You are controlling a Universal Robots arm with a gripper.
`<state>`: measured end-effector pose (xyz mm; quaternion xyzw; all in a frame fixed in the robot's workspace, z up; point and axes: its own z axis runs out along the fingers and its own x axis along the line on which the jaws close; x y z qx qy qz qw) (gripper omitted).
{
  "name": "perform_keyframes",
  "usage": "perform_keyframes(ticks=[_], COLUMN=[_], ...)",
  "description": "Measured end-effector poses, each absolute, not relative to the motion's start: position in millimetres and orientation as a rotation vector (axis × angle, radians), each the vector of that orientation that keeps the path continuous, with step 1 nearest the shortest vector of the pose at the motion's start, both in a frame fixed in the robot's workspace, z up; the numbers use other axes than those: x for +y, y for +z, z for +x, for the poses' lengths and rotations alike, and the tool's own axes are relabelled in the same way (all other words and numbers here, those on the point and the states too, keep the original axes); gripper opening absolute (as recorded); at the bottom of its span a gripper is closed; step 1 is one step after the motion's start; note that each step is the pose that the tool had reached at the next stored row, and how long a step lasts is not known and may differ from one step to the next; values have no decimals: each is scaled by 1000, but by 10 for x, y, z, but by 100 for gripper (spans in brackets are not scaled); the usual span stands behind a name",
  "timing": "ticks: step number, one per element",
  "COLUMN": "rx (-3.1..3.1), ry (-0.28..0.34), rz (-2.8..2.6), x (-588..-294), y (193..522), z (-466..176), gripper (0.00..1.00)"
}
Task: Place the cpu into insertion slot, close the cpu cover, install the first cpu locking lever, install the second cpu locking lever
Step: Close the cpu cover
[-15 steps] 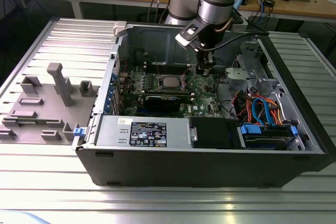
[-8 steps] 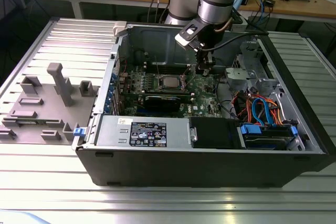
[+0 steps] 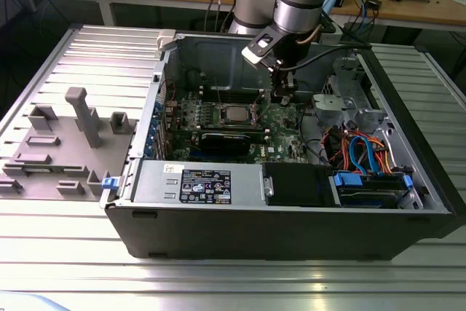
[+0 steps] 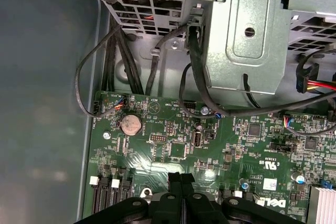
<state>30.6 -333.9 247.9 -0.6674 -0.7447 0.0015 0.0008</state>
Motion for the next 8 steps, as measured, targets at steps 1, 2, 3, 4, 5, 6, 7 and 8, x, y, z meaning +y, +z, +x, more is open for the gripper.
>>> perform_keyframes(ticks=[1, 2, 3, 4, 5, 6, 7, 8], rx=[-2338, -2338, -2338, -2338, -2338, -2338, -2338, -2338], ry=[5, 5, 5, 5, 5, 5, 5, 5], rz=[-2096, -2096, -2096, -2096, -2096, -2096, -2096, -2096], x=[-3339, -3339, -3339, -3339, -3339, -3339, -3339, -3339], y=[2479, 2479, 2479, 2479, 2479, 2479, 2479, 2479], z=[302, 298, 294, 292, 289, 286, 284, 283], gripper=[11, 11, 11, 11, 11, 11, 11, 11])
